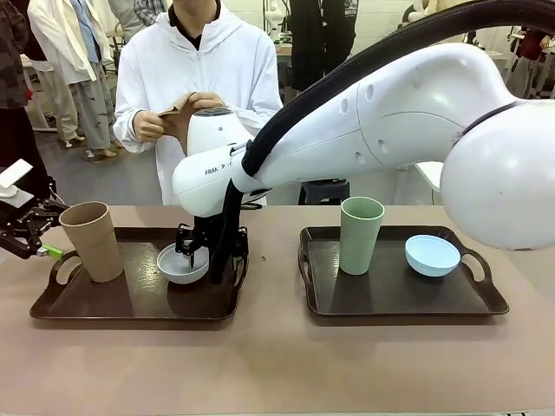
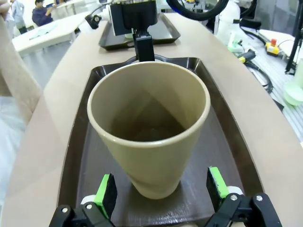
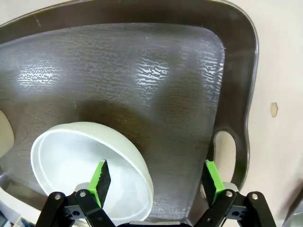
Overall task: Set up a tray with a mat and arrange the tableware.
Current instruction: Pick up the Picnic Bowl and Reusable plastic cup from the Handle tray in front of the human's position and hold them in the air.
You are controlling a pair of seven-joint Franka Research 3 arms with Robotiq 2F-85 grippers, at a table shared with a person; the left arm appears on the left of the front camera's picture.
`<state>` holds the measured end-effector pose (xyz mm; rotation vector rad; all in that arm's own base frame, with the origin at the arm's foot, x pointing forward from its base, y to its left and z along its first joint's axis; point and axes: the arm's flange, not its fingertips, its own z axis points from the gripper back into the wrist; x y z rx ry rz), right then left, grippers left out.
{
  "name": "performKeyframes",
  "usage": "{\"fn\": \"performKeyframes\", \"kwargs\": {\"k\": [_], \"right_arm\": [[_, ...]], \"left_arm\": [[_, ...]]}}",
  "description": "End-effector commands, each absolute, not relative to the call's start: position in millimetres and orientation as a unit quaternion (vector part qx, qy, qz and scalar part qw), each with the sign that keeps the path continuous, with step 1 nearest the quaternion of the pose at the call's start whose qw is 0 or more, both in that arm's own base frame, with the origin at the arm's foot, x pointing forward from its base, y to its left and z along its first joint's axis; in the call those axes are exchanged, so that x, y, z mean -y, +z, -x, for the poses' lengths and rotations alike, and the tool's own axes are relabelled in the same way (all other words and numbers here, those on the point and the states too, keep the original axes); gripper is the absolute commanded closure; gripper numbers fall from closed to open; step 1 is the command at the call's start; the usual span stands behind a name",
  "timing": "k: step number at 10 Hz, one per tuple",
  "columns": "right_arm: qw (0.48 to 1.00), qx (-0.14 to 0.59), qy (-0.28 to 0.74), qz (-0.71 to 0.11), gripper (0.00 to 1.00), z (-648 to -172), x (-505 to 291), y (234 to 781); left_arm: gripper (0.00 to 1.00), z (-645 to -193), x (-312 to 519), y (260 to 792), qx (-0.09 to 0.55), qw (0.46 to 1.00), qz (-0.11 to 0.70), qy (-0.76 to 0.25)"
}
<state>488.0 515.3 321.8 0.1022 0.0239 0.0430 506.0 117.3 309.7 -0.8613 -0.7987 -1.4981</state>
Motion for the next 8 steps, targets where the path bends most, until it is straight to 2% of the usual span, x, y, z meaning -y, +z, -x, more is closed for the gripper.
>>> {"fn": "performKeyframes", "kwargs": {"k": [1, 8], "right_arm": [[0.998, -0.017, 0.03, -0.053, 0.0, -493.2, -522.8, 323.4], [0.998, -0.002, 0.034, -0.046, 0.0, -489.0, -532.9, 333.9]], "left_arm": [[0.0, -503.9, -106.4, 309.0, 0.358, 0.575, 0.356, -0.644], [0.0, -500.9, -87.7, 299.8, 0.353, 0.568, 0.369, -0.646]]}}
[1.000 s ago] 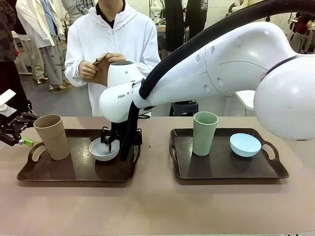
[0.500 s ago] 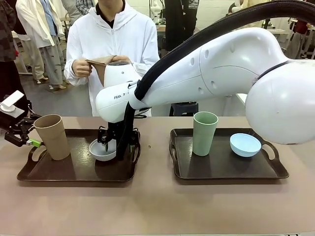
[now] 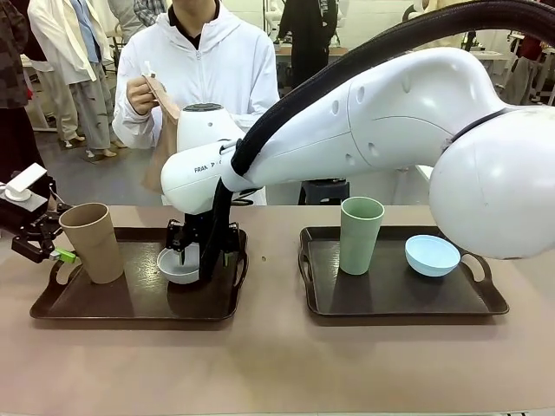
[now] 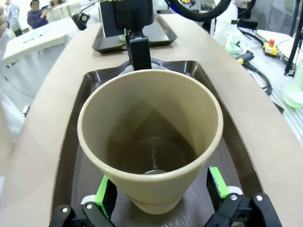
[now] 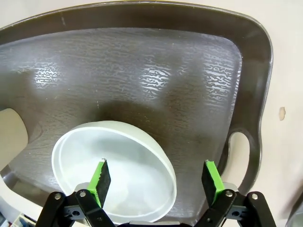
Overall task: Set up a tray with a mat and arrange the tableware.
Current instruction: Pick up the Picnic Bowl and Reusable plastic cup from the Handle tray in front of the human's position and hold them in the air.
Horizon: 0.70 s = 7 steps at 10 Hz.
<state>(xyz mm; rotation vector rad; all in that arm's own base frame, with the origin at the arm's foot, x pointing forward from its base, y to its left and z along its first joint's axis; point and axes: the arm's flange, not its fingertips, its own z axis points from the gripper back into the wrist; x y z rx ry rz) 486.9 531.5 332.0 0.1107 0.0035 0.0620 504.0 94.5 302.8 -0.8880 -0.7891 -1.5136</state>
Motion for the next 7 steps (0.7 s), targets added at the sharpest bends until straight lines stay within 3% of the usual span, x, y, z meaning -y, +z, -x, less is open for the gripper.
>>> {"fn": "performKeyframes", "kwargs": {"k": [1, 7], "right_arm": [[0.998, -0.003, 0.034, -0.045, 0.0, -488.8, -533.1, 334.5], [0.998, -0.004, 0.034, -0.046, 0.0, -490.2, -535.0, 334.5]], "left_arm": [[0.0, -501.3, -86.9, 295.8, 0.355, 0.567, 0.374, -0.642], [0.0, -503.1, -85.5, 291.7, 0.364, 0.579, 0.38, -0.623]]}}
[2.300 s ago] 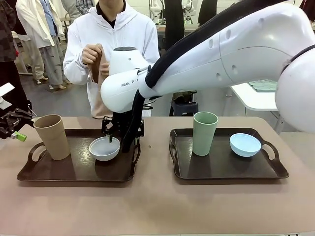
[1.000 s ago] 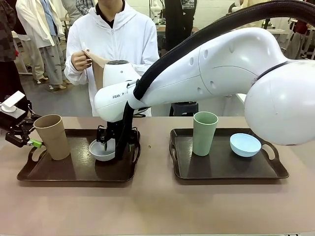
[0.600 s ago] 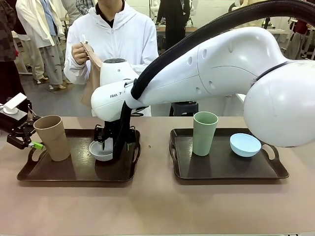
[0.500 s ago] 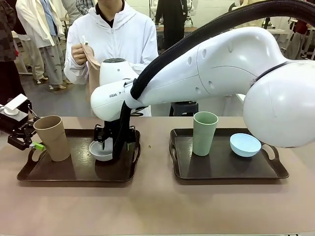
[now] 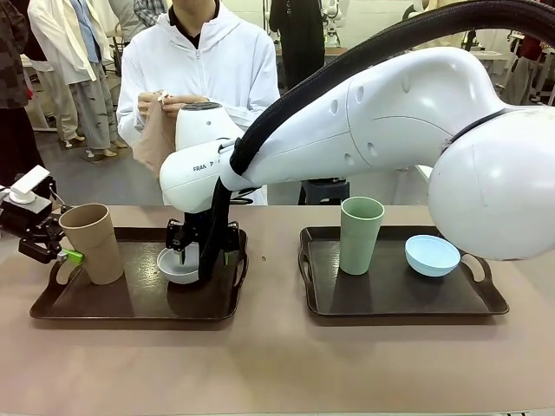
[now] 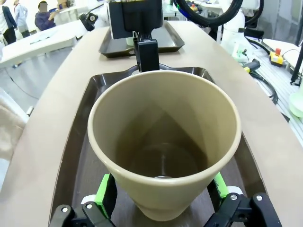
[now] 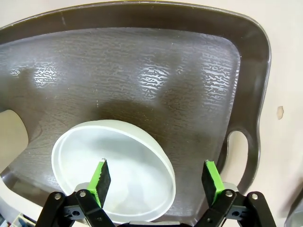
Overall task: Set up a tray with a mat and arrange the tableware.
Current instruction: Pick up the Picnic Bowl and Reusable plastic cup from the Handle tray in front of the human's position and hold them in the air.
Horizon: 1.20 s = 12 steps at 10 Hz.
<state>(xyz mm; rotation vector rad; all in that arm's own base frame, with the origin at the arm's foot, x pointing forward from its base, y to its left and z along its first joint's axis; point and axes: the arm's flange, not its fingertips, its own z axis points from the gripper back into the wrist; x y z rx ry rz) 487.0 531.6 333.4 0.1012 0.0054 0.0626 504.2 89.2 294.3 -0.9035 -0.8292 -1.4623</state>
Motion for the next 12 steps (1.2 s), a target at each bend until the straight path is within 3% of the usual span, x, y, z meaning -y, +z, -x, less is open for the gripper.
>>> {"fn": "performKeyframes", "kwargs": {"k": [1, 8, 12], "right_arm": [[0.998, -0.004, 0.032, -0.047, 0.0, -490.6, -534.6, 334.3], [0.998, 0.0, 0.037, -0.047, 0.0, -491.3, -537.2, 335.8], [0.998, -0.002, 0.031, -0.052, 0.0, -489.3, -533.2, 334.5]], "left_arm": [[0.0, -502.8, -85.7, 291.4, 0.358, 0.58, 0.379, -0.625], [0.0, -501.5, -88.5, 290.7, 0.334, 0.597, 0.371, -0.629], [0.0, -503.6, -89.1, 292.8, 0.352, 0.58, 0.385, -0.626]]}}
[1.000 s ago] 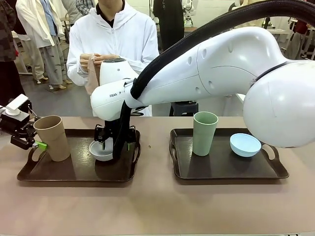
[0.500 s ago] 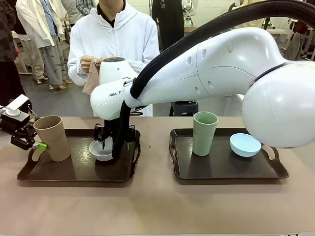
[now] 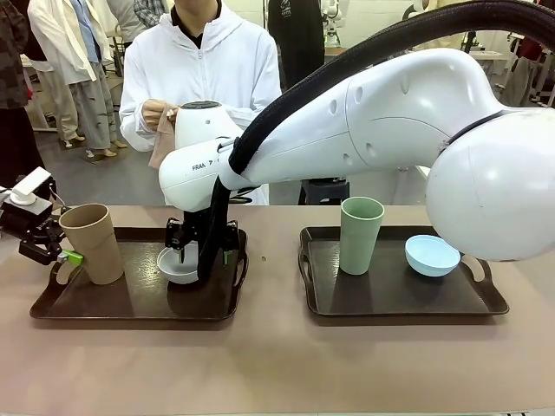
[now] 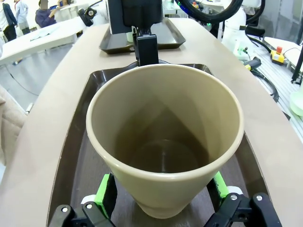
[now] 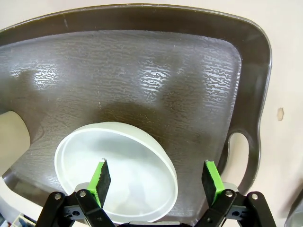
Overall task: Set up a tray with a mat and arrange the tableware.
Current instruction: Pick up the Picnic Bowl and Reusable plastic cup from the Handle tray in front of the human's position and hold them in the air.
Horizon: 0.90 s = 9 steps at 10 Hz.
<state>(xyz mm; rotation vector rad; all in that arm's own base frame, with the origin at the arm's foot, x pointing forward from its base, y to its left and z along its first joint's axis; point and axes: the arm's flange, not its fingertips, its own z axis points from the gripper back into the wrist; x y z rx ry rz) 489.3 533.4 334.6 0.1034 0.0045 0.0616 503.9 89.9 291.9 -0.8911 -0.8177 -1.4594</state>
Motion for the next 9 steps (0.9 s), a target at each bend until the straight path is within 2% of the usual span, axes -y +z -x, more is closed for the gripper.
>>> {"fn": "performKeyframes", "kwargs": {"k": [1, 6, 9], "right_arm": [[0.998, -0.002, 0.031, -0.052, 0.0, -489.3, -533.2, 334.5], [0.998, -0.002, 0.031, -0.052, 0.0, -489.3, -533.2, 334.5], [0.998, -0.001, 0.032, -0.06, 0.0, -489.5, -532.3, 334.6]], "left_arm": [[0.0, -503.6, -89.1, 292.8, 0.352, 0.58, 0.385, -0.626], [0.0, -503.9, -89.8, 291.9, 0.35, 0.584, 0.382, -0.625], [0.0, -503.9, -81.6, 291.8, 0.373, 0.579, 0.394, -0.609]]}}
